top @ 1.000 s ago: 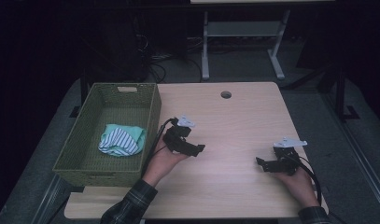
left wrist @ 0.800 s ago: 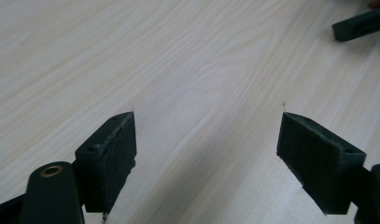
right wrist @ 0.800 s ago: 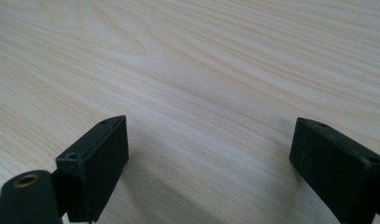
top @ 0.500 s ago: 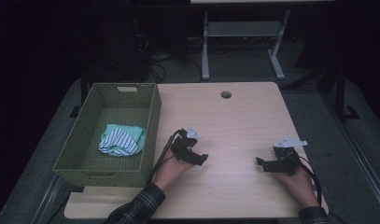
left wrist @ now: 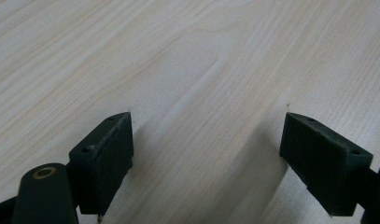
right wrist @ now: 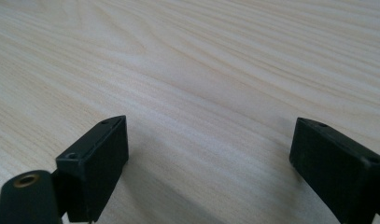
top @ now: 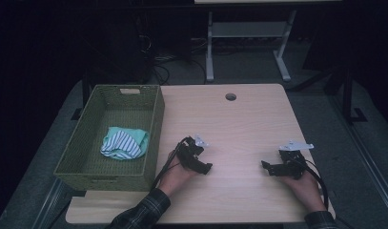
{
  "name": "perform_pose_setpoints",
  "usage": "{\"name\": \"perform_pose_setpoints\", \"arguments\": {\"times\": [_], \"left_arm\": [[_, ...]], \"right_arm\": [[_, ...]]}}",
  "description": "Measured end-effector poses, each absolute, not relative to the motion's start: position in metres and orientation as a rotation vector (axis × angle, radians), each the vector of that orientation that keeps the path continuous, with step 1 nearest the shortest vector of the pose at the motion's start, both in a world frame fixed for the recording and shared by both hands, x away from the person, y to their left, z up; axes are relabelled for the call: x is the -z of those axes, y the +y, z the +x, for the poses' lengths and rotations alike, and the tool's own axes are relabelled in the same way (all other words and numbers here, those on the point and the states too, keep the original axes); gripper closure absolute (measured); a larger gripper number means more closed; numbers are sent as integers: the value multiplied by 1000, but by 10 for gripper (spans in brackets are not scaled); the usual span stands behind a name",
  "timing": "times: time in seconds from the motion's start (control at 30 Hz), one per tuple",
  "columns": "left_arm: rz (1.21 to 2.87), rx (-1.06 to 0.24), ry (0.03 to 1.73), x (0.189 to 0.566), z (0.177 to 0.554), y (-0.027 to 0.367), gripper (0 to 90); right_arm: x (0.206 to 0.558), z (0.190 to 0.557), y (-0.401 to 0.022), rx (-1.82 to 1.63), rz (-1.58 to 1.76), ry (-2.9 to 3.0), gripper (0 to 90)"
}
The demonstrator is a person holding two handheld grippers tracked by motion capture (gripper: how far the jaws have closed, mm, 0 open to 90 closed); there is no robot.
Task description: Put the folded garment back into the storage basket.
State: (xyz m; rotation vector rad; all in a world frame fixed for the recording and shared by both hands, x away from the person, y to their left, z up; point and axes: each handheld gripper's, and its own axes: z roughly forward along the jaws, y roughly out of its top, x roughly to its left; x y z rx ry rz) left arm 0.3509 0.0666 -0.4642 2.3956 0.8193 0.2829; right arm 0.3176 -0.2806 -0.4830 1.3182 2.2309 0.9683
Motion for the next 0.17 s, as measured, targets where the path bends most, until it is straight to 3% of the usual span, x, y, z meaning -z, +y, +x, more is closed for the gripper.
{"name": "perform_pose_setpoints", "arguments": {"times": [0.17], "left_arm": [[2387, -276, 822, 465, 350, 67, 158]], "right_arm": [[483, 318, -281, -969, 1318, 2231, 111]]}}
